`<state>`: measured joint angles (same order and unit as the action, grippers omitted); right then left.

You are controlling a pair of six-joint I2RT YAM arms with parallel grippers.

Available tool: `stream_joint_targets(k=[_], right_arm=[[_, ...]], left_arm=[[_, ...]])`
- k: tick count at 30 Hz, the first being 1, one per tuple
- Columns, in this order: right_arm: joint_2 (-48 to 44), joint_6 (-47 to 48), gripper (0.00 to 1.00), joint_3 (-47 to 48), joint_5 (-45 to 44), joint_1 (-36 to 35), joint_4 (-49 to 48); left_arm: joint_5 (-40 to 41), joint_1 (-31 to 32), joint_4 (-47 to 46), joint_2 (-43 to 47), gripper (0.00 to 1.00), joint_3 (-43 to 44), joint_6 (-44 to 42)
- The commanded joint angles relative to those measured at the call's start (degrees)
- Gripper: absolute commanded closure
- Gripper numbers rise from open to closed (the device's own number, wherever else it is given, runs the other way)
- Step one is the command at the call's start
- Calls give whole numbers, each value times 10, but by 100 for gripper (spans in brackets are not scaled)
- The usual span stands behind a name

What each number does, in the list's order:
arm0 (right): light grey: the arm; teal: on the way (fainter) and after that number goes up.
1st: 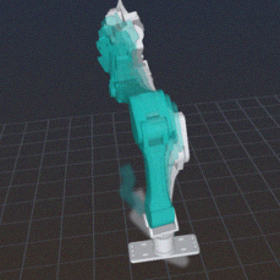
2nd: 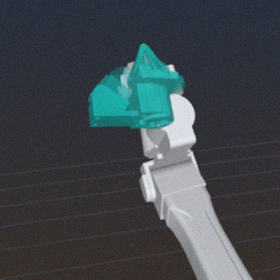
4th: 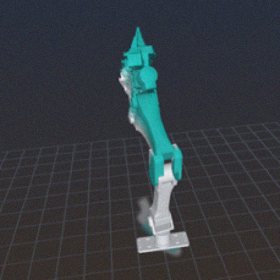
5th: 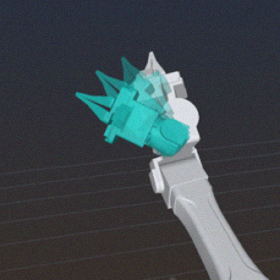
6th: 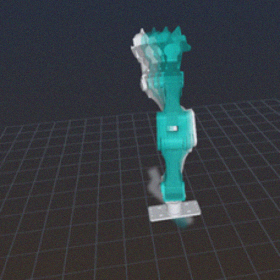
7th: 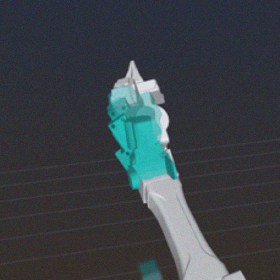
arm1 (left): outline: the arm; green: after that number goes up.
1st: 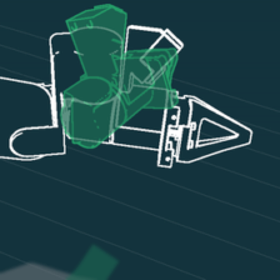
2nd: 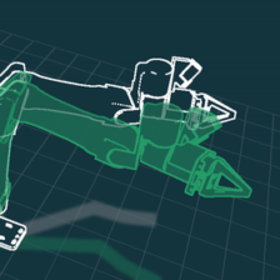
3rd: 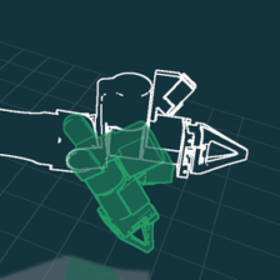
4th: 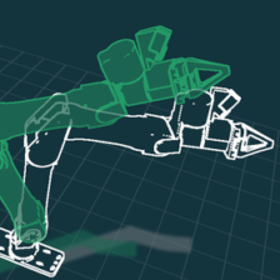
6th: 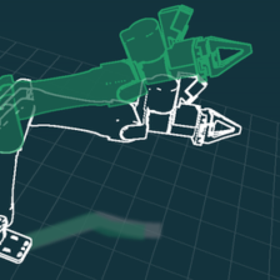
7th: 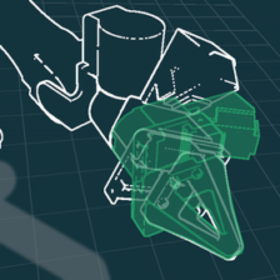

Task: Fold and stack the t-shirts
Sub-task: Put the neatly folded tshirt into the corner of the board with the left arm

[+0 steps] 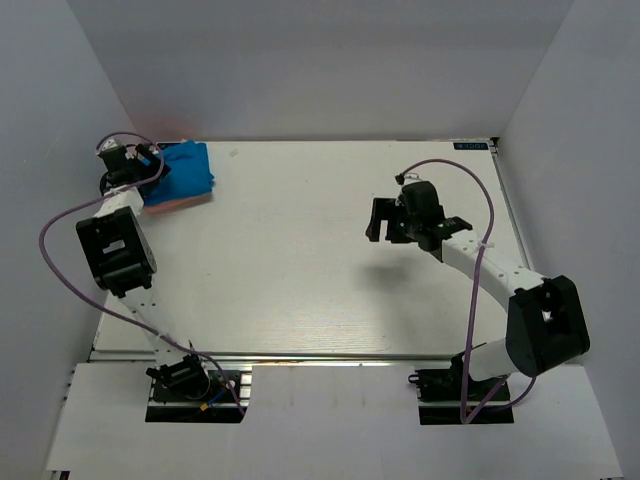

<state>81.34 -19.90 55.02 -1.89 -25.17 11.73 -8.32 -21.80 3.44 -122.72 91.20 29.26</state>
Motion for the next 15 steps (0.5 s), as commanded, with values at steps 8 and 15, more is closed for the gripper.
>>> stream_joint_targets(k=[8, 15], right_arm=[[-57, 12, 10, -52, 47, -6, -51], [-88, -4, 10, -60, -17, -2, -27]], left_arm=[[44, 12, -43, 227, 0, -92, -78], [-62, 88, -2, 323, 0, -142, -115]])
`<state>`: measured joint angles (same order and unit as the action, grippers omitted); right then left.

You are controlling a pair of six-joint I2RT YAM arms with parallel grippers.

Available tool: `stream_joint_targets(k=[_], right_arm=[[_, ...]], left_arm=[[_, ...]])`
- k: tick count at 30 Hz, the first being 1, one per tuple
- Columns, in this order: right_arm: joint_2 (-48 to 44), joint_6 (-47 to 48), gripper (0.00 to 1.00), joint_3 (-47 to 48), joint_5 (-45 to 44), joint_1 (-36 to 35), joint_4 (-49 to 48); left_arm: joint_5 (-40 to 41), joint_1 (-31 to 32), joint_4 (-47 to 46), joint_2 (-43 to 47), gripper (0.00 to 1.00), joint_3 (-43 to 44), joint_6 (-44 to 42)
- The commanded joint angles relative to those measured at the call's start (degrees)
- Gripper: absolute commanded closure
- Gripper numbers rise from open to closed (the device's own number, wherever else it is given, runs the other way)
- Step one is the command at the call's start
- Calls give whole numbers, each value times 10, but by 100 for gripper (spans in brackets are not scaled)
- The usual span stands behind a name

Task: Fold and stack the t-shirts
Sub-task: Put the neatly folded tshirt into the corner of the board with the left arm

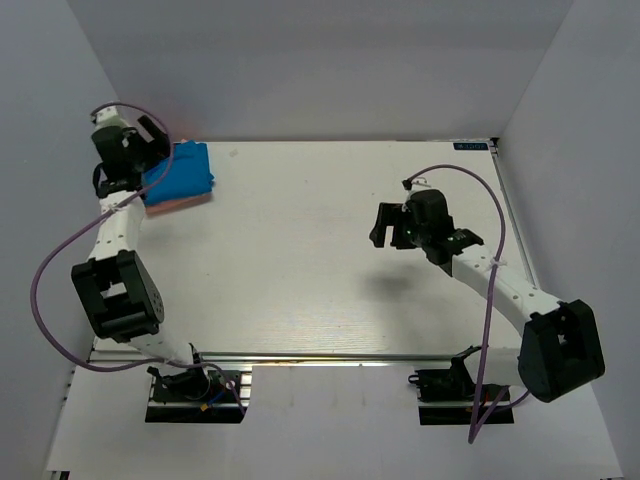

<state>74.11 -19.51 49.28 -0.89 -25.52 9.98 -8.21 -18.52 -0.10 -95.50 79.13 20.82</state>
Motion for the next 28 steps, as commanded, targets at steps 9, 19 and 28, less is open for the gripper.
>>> stream_joint_targets(k=[9, 19, 28], right_arm=[[-56, -44, 10, -65, 41, 3, -61], [-157, -64, 10, -138, -34, 3, -27], [-215, -62, 10, -168, -45, 3, -19]], left_arm=[[79, 348, 93, 172, 0, -211, -28], [217, 510, 135, 255, 0, -285, -2], [256, 560, 125, 290, 0, -304, 4]])
